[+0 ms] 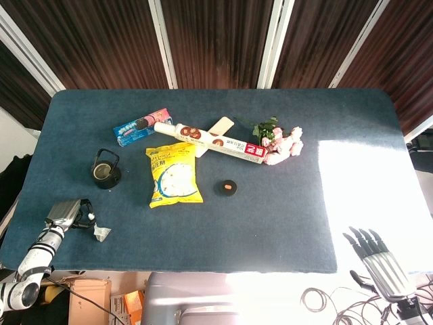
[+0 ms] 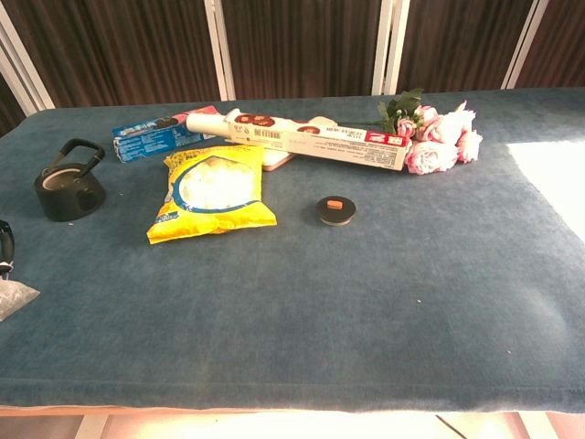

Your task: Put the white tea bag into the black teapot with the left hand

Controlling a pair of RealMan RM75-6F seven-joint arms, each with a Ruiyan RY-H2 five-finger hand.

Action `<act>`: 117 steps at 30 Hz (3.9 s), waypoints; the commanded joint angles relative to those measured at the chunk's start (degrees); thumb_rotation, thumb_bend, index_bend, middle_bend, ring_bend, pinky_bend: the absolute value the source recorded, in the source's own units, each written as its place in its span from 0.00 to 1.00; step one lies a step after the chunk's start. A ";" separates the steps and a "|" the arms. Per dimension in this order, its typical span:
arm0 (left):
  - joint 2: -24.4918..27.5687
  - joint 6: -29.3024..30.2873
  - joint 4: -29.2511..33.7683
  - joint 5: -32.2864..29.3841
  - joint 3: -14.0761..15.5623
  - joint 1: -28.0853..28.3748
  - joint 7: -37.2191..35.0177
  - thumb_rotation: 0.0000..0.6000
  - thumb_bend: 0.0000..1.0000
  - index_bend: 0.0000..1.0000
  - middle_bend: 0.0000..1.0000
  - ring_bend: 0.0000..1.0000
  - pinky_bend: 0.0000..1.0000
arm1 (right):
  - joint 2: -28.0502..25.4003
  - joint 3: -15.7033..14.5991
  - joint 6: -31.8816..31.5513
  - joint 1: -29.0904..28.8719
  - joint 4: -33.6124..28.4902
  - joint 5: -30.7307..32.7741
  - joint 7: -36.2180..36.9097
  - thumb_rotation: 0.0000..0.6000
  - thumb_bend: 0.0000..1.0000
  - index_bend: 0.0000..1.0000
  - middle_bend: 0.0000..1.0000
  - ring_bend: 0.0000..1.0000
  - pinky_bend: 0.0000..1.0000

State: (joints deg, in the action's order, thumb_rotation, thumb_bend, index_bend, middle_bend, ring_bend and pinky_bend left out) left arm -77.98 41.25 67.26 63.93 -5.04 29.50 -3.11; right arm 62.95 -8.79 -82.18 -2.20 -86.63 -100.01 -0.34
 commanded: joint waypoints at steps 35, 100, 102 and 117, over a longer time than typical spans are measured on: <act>-1.61 -0.99 -3.24 1.01 0.47 0.21 -0.74 1.00 0.35 0.57 1.00 1.00 1.00 | 0.18 0.14 0.45 -0.08 -0.01 0.50 -0.38 1.00 0.30 0.00 0.00 0.00 0.00; 9.06 16.31 11.03 -8.17 -15.18 6.48 6.15 1.00 0.45 0.68 1.00 1.00 1.00 | -0.65 0.84 -0.60 0.42 0.49 1.90 2.03 1.00 0.30 0.00 0.00 0.00 0.00; 8.66 15.59 10.06 -8.48 -15.02 6.77 6.03 1.00 0.45 0.68 1.00 1.00 1.00 | -0.62 0.91 -0.46 0.39 0.54 2.07 2.03 1.00 0.30 0.00 0.00 0.00 0.00; 3.46 10.45 1.42 -7.04 -11.26 7.36 3.25 1.00 0.45 0.68 1.00 1.00 1.00 | -0.59 1.08 -1.02 0.78 0.86 2.15 2.22 1.00 0.30 0.00 0.00 0.00 0.00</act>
State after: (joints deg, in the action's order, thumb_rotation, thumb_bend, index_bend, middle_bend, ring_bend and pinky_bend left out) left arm -74.25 51.96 68.94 56.57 -16.57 36.96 0.54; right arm 62.36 -7.71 -83.21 -1.41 -85.78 -97.87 1.88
